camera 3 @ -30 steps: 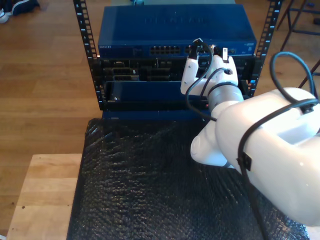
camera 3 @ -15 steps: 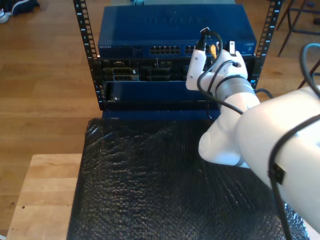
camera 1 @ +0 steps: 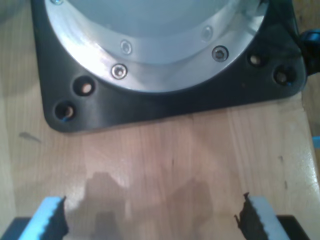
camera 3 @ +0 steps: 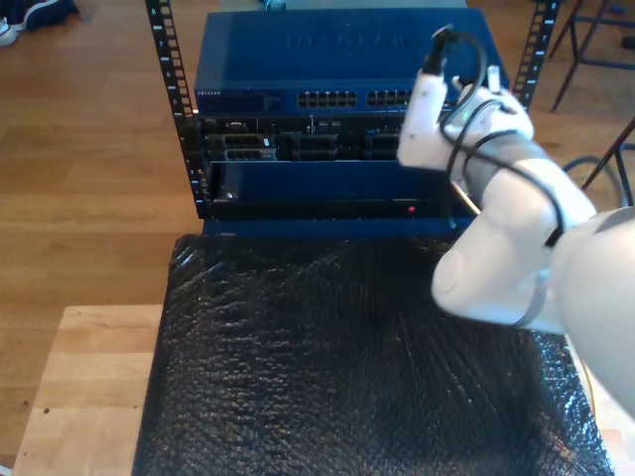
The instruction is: Grab the cable and plug it in
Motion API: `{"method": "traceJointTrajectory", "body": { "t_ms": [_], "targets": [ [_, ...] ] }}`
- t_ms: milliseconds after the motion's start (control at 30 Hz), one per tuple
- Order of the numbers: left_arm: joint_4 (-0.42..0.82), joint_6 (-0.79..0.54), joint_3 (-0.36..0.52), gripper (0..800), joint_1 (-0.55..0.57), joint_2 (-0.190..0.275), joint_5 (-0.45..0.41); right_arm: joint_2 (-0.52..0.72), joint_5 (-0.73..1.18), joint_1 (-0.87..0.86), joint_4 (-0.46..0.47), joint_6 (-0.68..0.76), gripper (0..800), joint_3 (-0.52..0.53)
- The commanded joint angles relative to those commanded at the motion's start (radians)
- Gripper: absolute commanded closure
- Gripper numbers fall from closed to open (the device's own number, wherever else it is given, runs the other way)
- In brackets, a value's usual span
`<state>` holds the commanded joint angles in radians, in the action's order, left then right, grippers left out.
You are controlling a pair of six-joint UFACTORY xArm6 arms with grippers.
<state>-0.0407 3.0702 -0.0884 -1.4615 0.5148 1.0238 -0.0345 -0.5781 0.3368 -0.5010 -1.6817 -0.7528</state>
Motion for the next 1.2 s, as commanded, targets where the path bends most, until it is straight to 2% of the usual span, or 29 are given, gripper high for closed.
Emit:
{"method": "traceJointTrajectory", "body": {
  "t_ms": [200,300,467,600,667,1000,1200],
  "targets": [
    [0.0,0.0,0.0,0,0.0,0.0,0.0,0.072,0.166,-0.103,0.043,-0.011,226,0.0],
    [0.0,0.0,0.0,0,0.0,0.0,0.0,0.1,0.224,-0.143,0.086,-0.011,211,0.002],
    [0.0,0.0,0.0,0,0.0,0.0,0.0,0.147,0.402,-0.247,0.166,-0.011,142,0.0],
    [0.0,0.0,0.0,0,0.0,0.0,0.0,0.172,0.574,-0.339,0.232,-0.012,49,-0.018],
    [0.0,0.0,0.0,0,0.0,0.0,0.0,0.173,0.623,-0.373,0.25,-0.02,31,-0.035],
    [0.0,0.0,0.0,0,0.0,0.0,0.0,0.193,0.781,-0.557,0.258,-0.253,11,-0.069],
    [0.0,0.0,0.0,0,0.0,0.0,0.0,0.244,0.999,-0.677,0.253,-0.427,4,-0.071]
  ]
}}
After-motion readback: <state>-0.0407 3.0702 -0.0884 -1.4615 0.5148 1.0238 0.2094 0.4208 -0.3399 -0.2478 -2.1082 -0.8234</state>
